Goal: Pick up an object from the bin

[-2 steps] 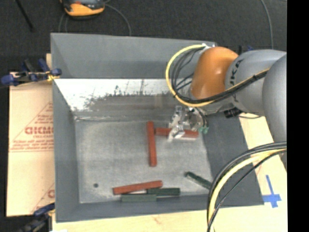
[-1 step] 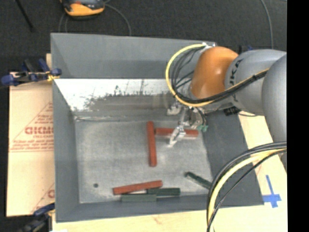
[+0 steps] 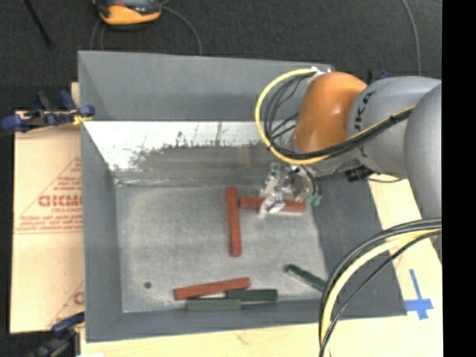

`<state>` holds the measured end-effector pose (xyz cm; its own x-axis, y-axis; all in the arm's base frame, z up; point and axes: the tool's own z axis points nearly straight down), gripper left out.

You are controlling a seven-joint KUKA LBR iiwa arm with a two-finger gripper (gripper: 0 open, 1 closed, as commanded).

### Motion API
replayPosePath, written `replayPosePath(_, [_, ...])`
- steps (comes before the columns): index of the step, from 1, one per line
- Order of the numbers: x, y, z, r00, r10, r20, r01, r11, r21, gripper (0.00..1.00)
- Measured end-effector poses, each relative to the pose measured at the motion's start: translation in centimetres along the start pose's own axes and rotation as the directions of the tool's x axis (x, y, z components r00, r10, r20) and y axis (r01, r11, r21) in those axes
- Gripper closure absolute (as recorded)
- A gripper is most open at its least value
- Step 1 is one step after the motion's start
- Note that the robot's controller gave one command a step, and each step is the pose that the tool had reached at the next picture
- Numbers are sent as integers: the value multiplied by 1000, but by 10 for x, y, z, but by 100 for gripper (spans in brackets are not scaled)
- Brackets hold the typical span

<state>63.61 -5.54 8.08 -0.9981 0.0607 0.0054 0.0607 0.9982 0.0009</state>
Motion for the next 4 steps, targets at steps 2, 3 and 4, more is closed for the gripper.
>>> replayPosePath(2, [0, 0, 0, 1000, 0, -1, 0, 1000, 0, 100])
replayPosePath(3, [0, 0, 0, 1000, 0, -1, 0, 1000, 0, 100])
replayPosePath(4, [1, 0, 0, 1000, -1, 1, 1, 1000, 0, 100])
